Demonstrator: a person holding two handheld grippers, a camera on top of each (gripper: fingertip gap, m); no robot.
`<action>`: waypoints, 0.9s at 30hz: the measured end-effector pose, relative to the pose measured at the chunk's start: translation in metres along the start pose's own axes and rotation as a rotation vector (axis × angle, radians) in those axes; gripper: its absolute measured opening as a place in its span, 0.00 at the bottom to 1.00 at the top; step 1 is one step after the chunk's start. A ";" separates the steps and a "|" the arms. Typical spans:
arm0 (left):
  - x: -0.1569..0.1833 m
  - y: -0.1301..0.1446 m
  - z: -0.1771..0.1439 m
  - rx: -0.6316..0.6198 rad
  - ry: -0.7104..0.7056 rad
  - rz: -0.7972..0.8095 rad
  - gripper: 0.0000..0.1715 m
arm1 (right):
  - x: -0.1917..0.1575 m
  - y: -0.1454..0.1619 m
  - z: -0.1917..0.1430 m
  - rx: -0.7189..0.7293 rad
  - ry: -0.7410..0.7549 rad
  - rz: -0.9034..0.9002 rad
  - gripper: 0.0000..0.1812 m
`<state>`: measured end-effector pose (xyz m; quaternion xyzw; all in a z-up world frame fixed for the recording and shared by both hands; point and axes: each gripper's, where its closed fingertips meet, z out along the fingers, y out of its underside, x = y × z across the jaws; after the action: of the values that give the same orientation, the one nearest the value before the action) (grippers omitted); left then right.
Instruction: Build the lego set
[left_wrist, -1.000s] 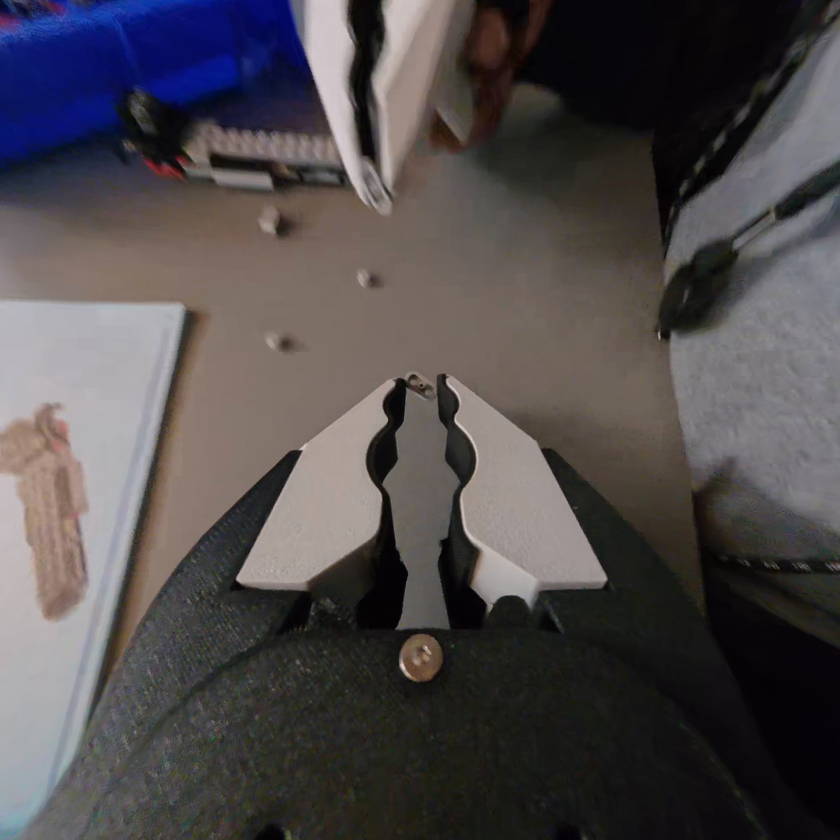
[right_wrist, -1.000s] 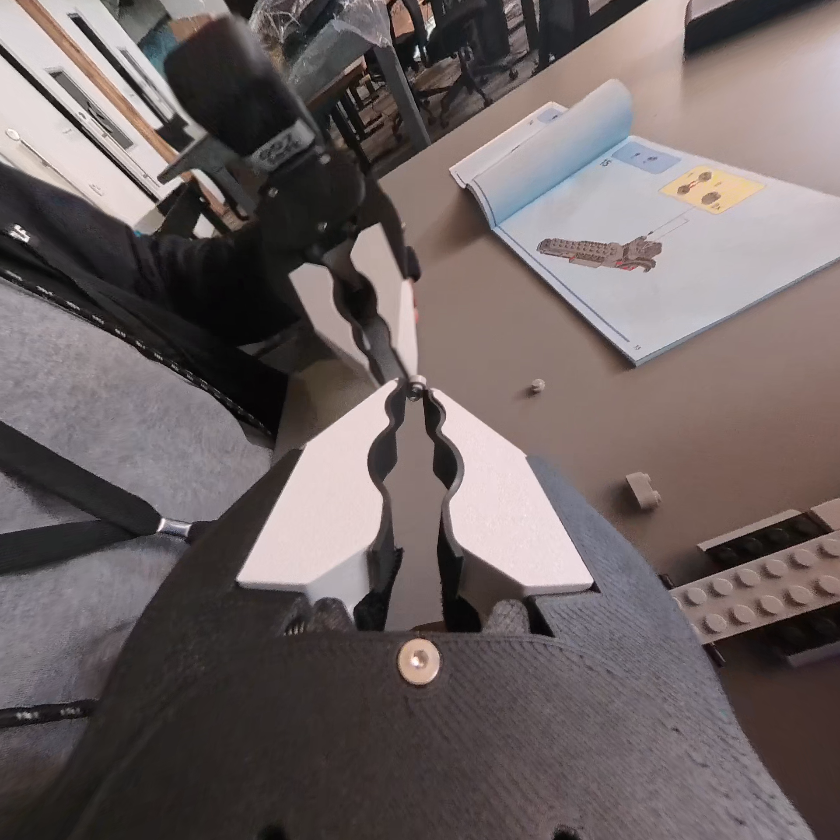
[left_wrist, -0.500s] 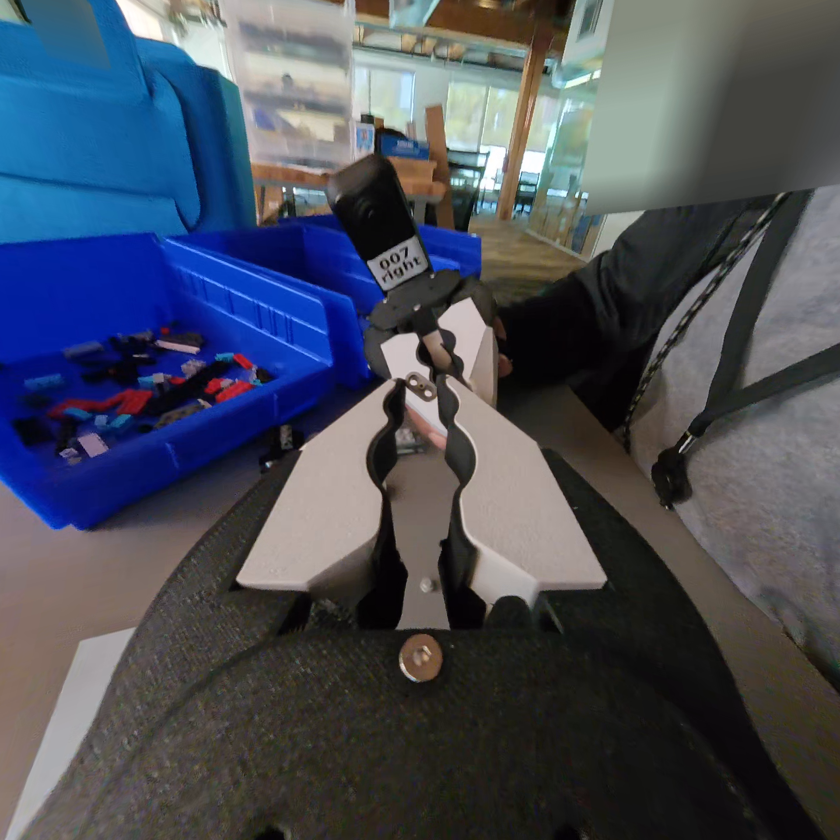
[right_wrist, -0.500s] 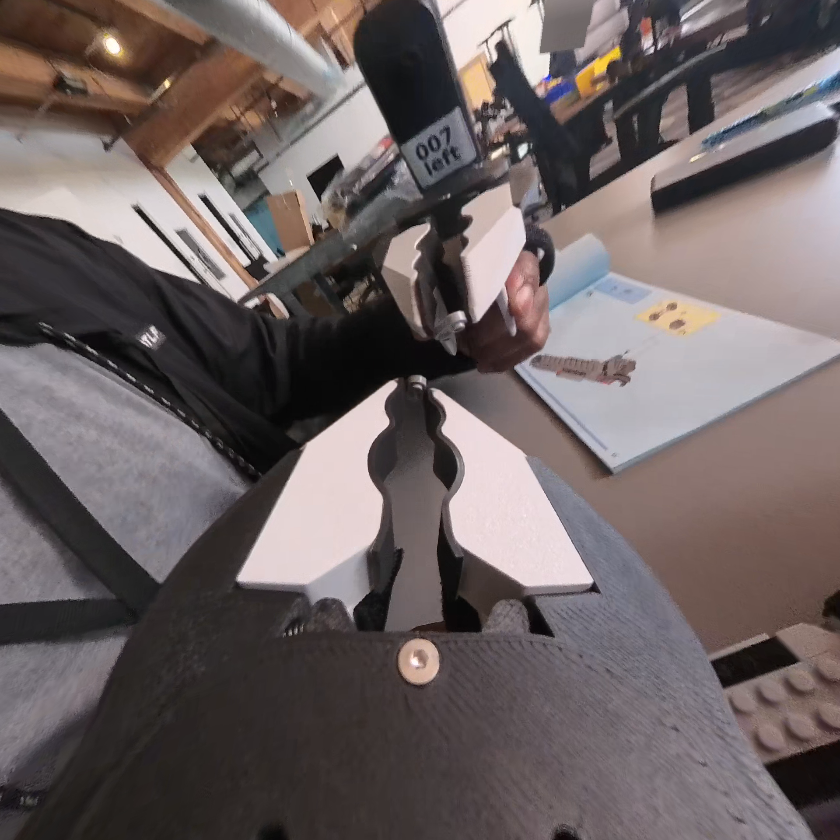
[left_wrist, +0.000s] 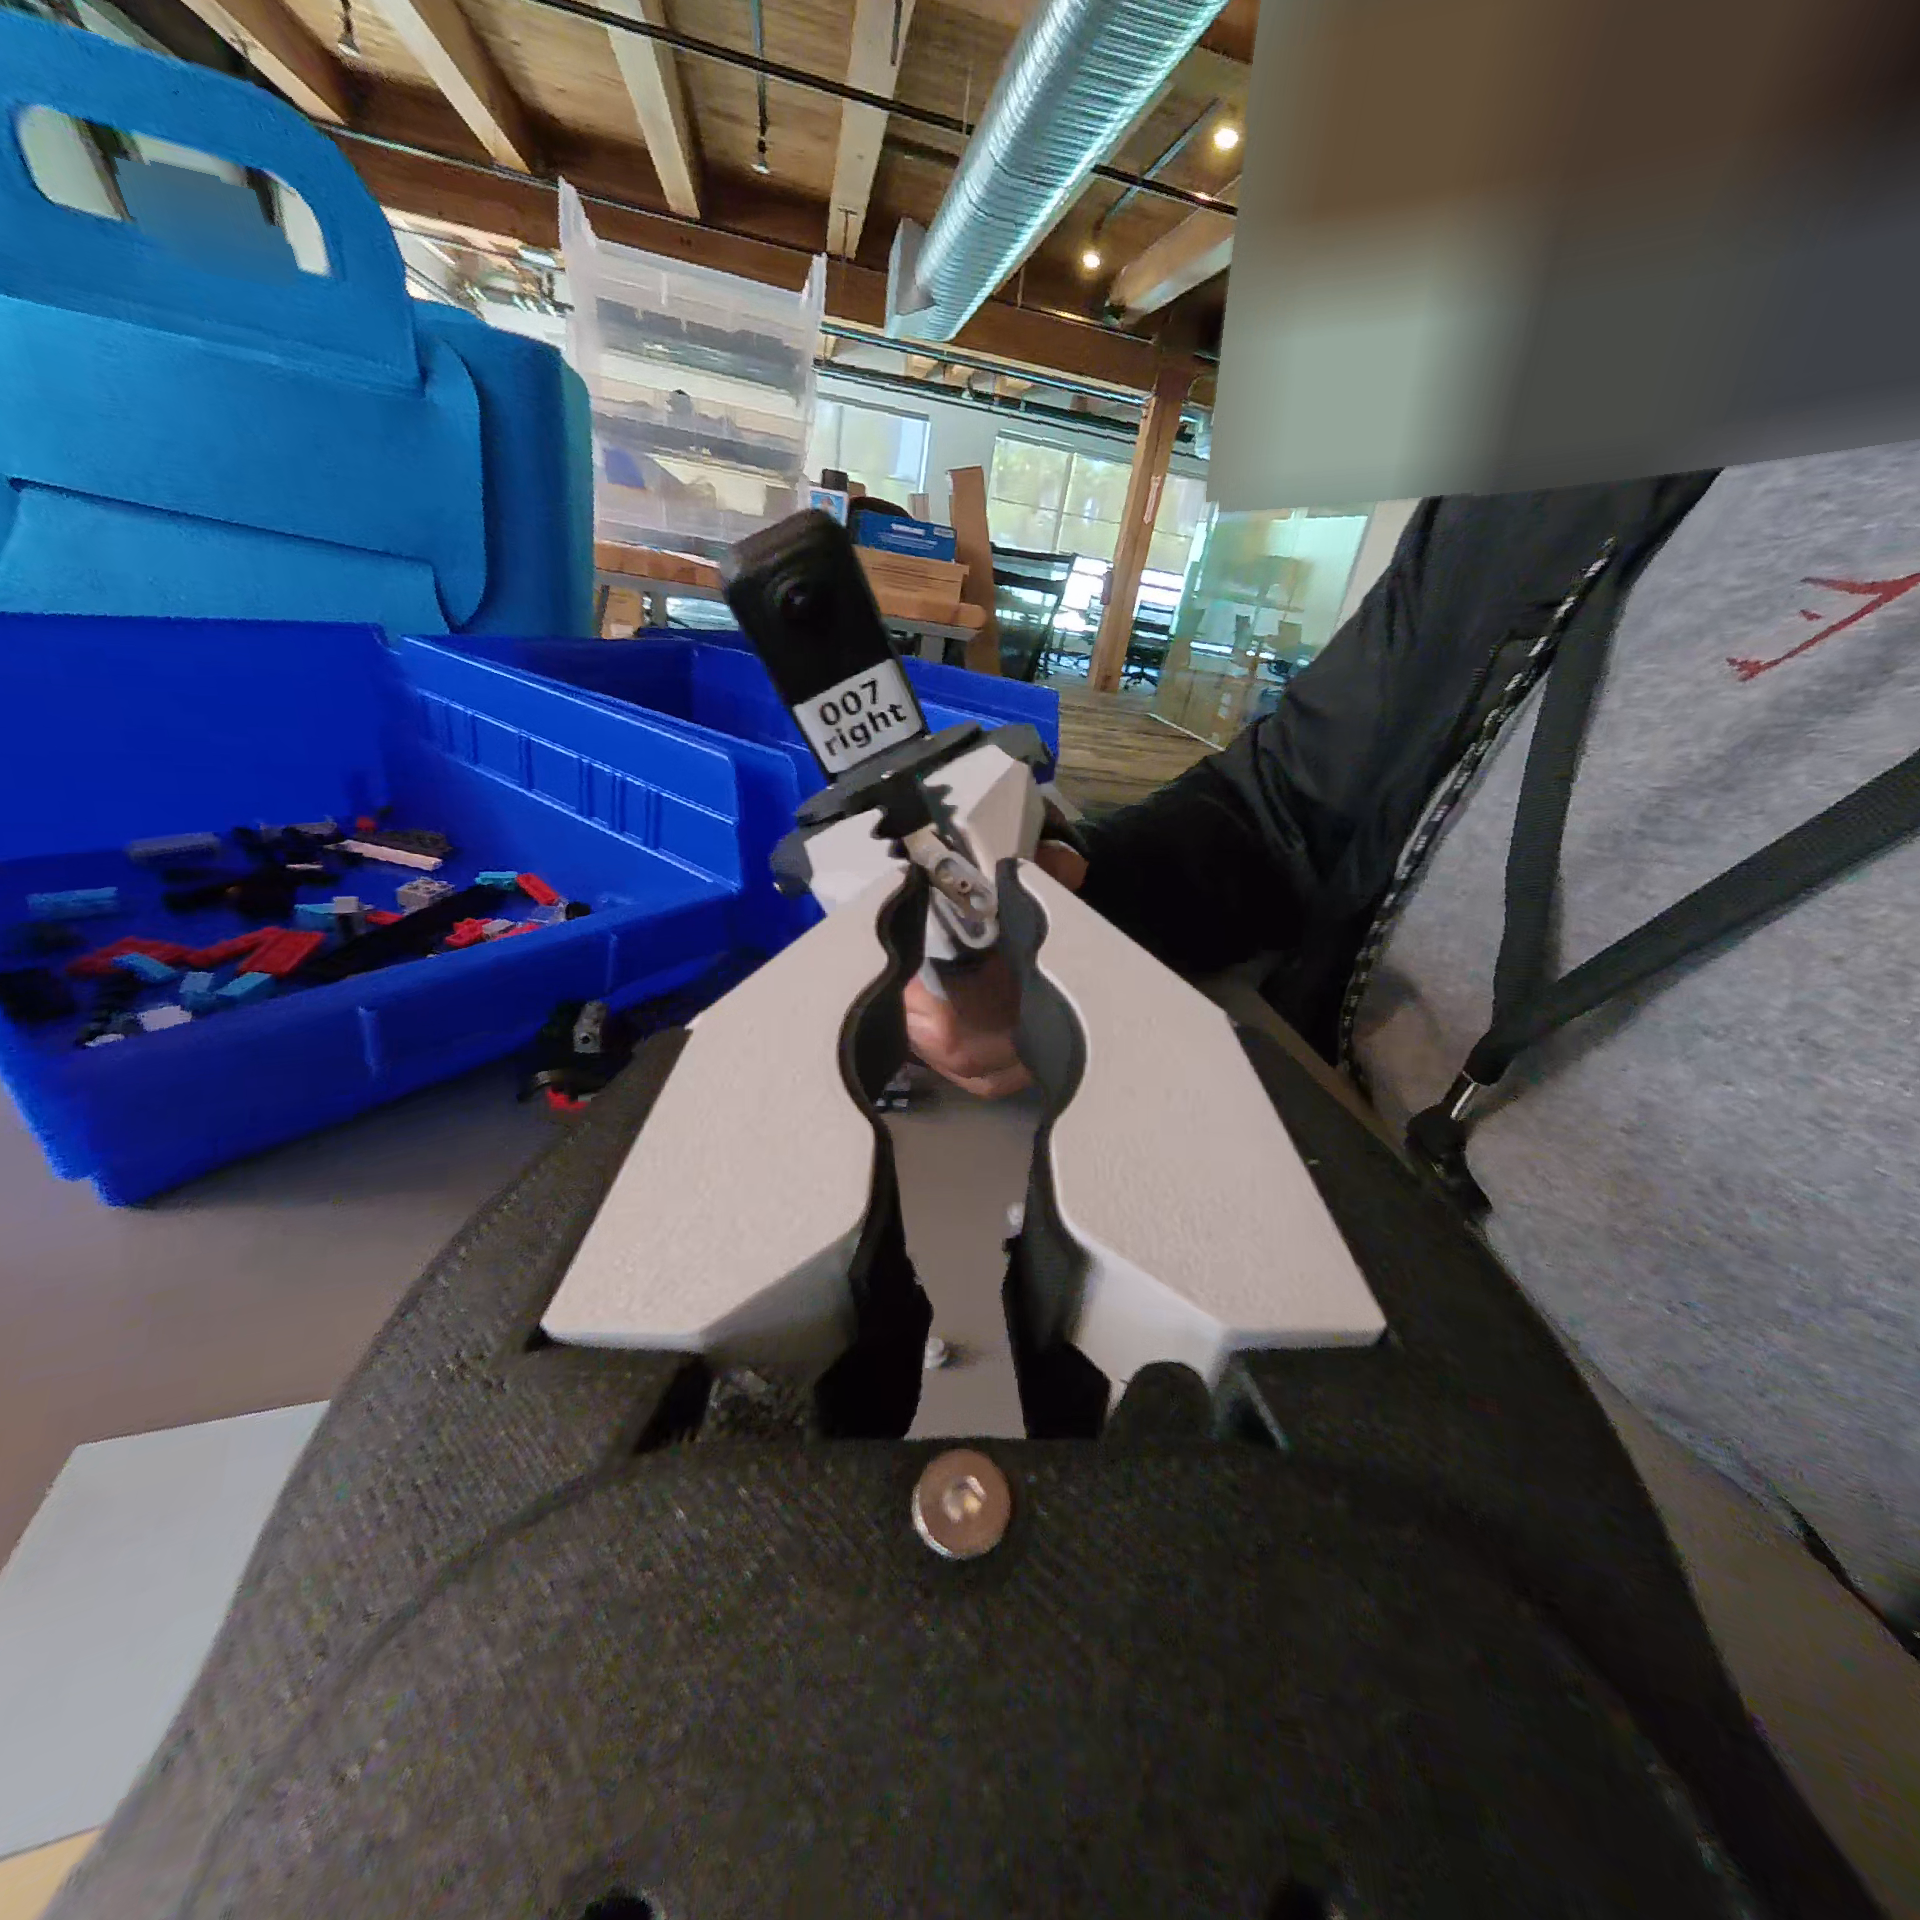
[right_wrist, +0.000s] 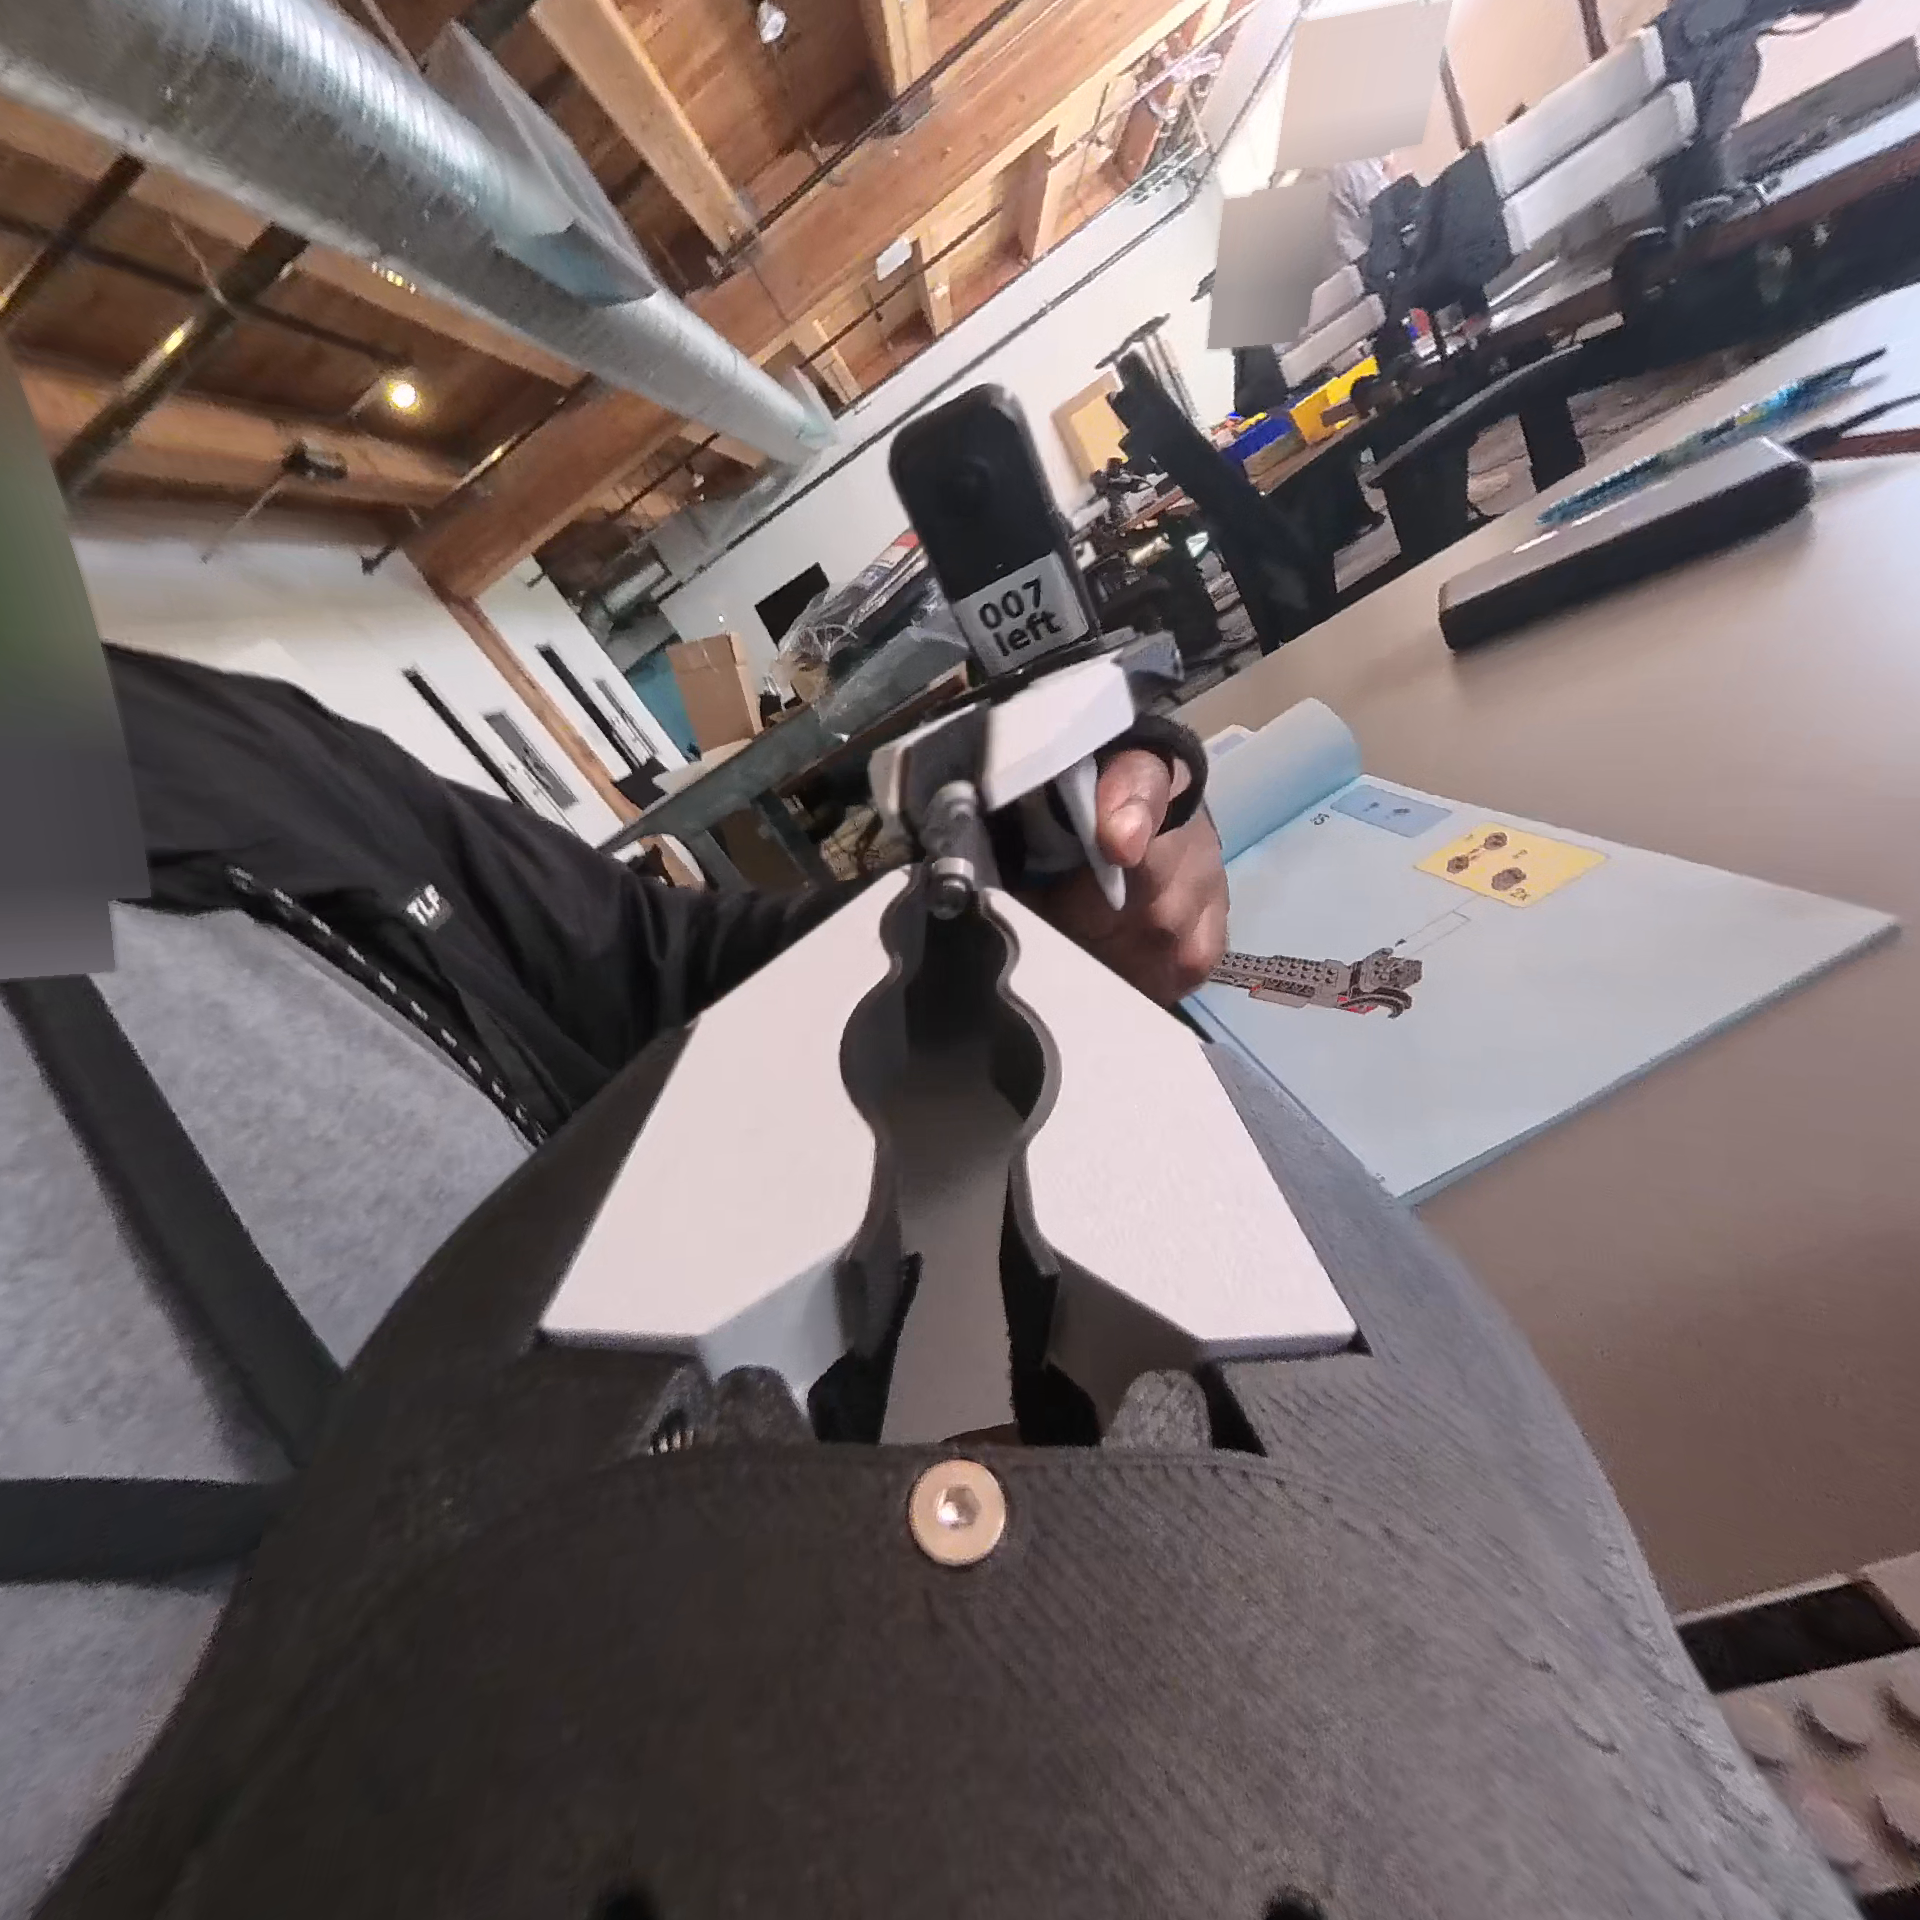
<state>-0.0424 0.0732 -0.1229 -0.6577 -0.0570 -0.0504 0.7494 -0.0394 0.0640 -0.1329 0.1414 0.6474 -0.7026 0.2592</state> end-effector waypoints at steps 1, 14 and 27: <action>0.002 0.002 0.002 -0.007 0.012 -0.003 0.08 | 0.000 -0.001 -0.001 0.007 -0.007 0.024 0.05; 0.010 0.006 0.009 -0.002 0.077 -0.070 0.06 | -0.011 0.007 -0.001 0.008 -0.075 0.111 0.05; 0.002 0.006 0.009 0.015 0.057 -0.174 0.06 | -0.002 -0.001 -0.005 0.069 0.013 0.032 0.05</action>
<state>-0.0395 0.0828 -0.1269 -0.6429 -0.0930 -0.1337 0.7485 -0.0385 0.0695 -0.1317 0.1653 0.6222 -0.7193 0.2612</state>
